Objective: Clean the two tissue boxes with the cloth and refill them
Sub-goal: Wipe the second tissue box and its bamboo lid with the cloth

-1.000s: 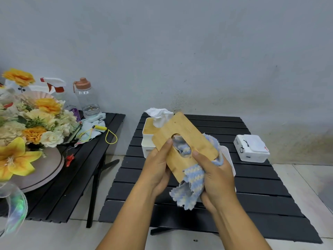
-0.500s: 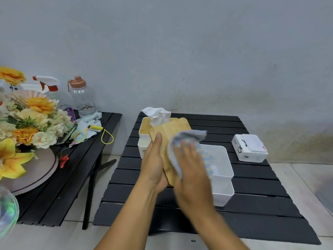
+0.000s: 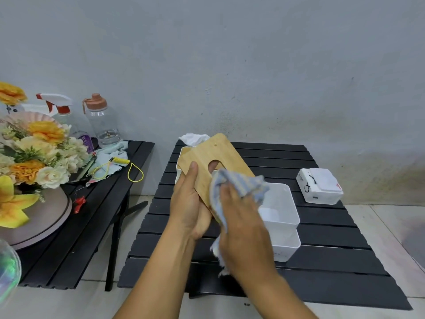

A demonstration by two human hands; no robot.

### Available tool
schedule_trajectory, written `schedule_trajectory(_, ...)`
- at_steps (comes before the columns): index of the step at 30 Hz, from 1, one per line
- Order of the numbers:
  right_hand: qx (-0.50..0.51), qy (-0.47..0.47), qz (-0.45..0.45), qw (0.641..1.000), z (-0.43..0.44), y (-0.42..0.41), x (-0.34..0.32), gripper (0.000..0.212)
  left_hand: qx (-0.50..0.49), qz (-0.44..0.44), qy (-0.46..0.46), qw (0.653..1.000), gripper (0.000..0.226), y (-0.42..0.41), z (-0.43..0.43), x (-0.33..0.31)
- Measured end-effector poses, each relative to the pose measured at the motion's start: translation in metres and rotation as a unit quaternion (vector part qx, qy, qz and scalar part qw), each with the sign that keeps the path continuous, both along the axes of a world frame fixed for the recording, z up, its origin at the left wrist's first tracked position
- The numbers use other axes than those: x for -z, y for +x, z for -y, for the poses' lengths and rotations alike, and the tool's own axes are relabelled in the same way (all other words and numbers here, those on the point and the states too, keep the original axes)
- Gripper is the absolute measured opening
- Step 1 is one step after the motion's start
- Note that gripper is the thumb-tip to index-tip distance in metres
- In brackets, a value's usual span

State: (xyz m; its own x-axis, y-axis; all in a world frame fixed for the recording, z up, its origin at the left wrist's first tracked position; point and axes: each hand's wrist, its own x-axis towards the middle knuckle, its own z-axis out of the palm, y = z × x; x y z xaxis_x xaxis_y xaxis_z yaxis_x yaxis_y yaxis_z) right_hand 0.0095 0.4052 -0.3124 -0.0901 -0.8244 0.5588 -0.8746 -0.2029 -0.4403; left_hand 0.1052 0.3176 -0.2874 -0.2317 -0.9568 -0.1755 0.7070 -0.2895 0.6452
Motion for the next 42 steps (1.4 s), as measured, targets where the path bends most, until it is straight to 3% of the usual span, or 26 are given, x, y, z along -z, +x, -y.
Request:
schedule_trajectory(3,0.058,-0.026,0.009,0.998,0.01,-0.009,-0.002,0.071,0.002,0.038,-0.032,0.999,0.04,-0.006,-0.009,-0.007)
schedule_trajectory(8,-0.004,-0.002,-0.027,1.0,0.001,0.001,0.012,0.076,0.032,0.064,-0.05,0.996,0.039,-0.008,-0.019,-0.009)
schedule_trajectory(14,0.07,0.004,0.132,0.989,0.034,-0.031,-0.012,0.062,0.093,0.142,-0.083,0.982,0.033,-0.018,-0.033,-0.005)
schedule_trajectory(19,-0.027,0.036,0.067,0.997,0.016,-0.01,-0.007,0.067,0.107,0.175,-0.099,0.974,0.03,-0.02,-0.032,-0.007)
schedule_trajectory(24,0.056,0.041,0.122,0.99,0.031,-0.04,-0.011,0.064,0.106,0.174,-0.079,0.976,0.036,-0.027,-0.038,-0.005)
schedule_trajectory(29,-0.073,0.063,0.094,0.991,-0.001,0.001,-0.01,0.065,0.069,0.182,-0.063,0.979,0.041,-0.018,-0.028,-0.007)
schedule_trajectory(35,0.041,-0.004,-0.01,0.999,0.018,-0.003,-0.028,0.074,0.113,0.129,-0.057,0.983,0.047,-0.017,-0.027,-0.011)
schedule_trajectory(38,-0.005,0.023,-0.035,0.999,0.009,0.001,-0.013,0.072,0.095,0.109,-0.022,0.989,0.047,-0.017,-0.025,-0.01)
schedule_trajectory(42,-0.063,0.025,-0.086,0.994,-0.014,0.005,0.001,0.066,0.106,0.074,0.048,0.99,0.068,-0.008,-0.014,-0.014)
